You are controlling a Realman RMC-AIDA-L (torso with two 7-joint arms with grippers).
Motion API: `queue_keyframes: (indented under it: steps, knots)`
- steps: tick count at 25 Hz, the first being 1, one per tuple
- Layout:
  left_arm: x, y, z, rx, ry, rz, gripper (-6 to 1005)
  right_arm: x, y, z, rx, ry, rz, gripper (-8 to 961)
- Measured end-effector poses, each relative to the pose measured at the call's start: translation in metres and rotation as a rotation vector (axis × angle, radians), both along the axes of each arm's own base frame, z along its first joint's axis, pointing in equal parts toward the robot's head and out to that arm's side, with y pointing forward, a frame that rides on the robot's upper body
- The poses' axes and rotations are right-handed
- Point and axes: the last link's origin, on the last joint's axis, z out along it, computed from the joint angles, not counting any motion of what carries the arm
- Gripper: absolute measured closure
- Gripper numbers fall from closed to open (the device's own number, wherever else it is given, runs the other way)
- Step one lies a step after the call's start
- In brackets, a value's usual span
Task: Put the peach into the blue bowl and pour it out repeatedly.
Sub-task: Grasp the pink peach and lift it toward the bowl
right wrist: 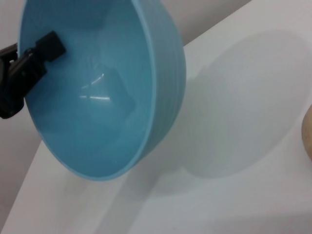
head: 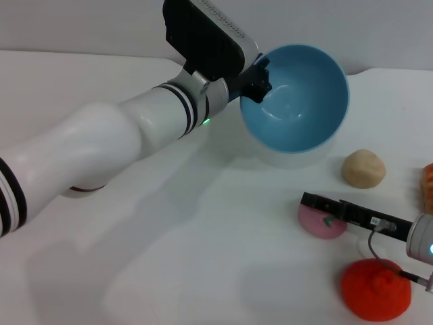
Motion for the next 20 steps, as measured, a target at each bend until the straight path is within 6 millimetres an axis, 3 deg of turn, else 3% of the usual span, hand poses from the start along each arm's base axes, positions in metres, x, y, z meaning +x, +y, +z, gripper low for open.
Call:
queue_keyframes:
  steps: [6, 11, 16, 20]
  knots:
    - [0.000, 0.001, 0.001, 0.001, -0.001, 0.001, 1001, 0.000, -0.001, 0.000, -0.013, 0.011, -0.009, 322]
    - [0.000, 0.002, 0.002, 0.006, 0.000, 0.001, 1001, -0.002, -0.001, 0.002, -0.015, 0.021, 0.006, 528]
    - [-0.002, 0.004, 0.001, -0.001, 0.014, 0.004, 1001, -0.015, -0.002, 0.015, -0.010, 0.042, 0.195, 674]
    - [-0.004, 0.005, 0.001, -0.041, 0.005, 0.016, 1001, -0.026, -0.002, 0.037, 0.008, 0.078, 0.351, 761]
